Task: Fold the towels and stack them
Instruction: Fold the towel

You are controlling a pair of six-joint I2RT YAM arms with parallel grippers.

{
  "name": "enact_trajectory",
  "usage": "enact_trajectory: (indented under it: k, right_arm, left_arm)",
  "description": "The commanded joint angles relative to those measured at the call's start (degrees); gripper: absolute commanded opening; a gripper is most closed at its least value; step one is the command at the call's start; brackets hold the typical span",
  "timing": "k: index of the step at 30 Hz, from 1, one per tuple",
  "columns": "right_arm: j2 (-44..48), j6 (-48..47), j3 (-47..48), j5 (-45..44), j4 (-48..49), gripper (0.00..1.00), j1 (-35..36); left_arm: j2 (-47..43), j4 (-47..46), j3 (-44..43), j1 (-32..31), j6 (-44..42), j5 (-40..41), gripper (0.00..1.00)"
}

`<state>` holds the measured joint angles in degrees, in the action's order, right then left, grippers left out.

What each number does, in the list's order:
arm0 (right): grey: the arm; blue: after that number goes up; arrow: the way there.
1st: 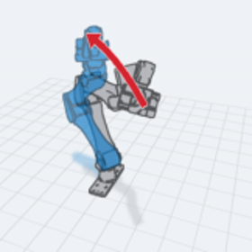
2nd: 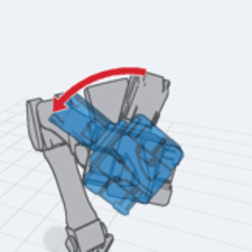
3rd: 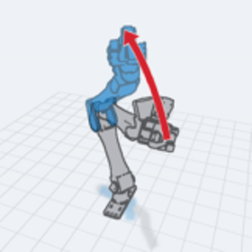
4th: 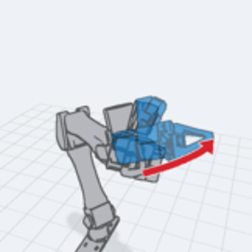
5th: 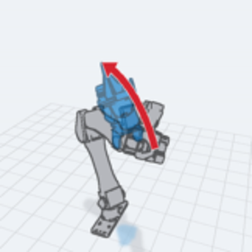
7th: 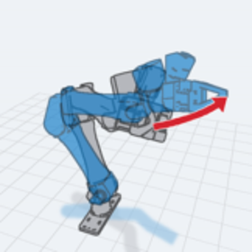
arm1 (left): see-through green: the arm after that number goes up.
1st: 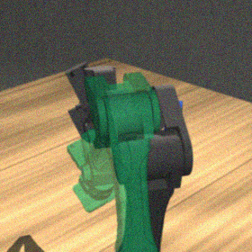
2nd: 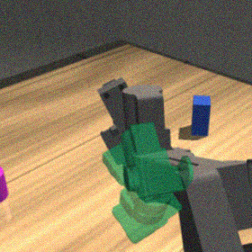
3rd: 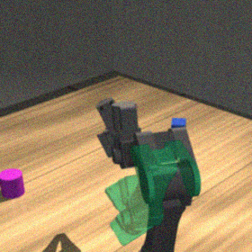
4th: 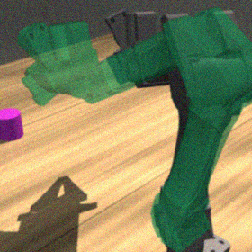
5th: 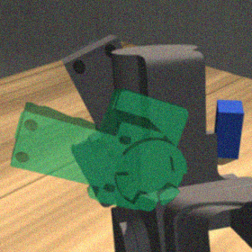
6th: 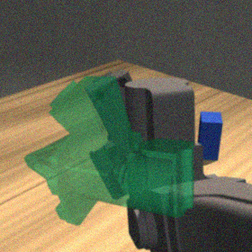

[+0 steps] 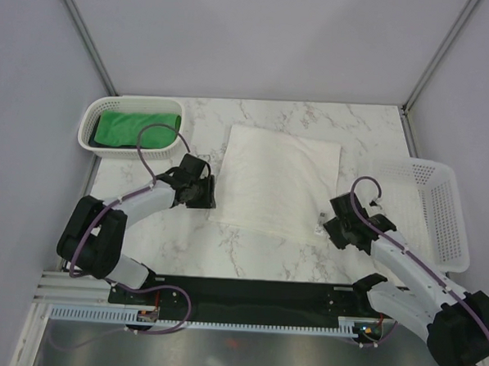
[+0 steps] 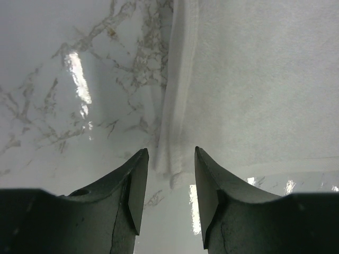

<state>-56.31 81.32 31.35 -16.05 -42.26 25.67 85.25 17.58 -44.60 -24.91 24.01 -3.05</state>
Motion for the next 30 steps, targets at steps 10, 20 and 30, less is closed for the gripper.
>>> enact_trajectory:
  k: [10, 20, 30]
  right_arm:
    - [-2.21, -20.11, 18.55, -0.28, 3.83, 0.51, 0.08]
    - [-29.71, -55.3, 38.34, 8.04, 17.11, 0.58, -12.21]
    - [-49.05, -62.07, 49.4, 24.48, 21.43, 0.62, -24.52]
  left_arm:
    - [-4.67, -2.8, -11.55, 0.91, -14.94, 3.32, 0.48]
    - [21.34, -1.42, -42.37, 6.36, -20.66, -13.98, 0.64]
    - [44.1, 5.61, -66.22, 6.97, -26.64, -7.59, 0.67]
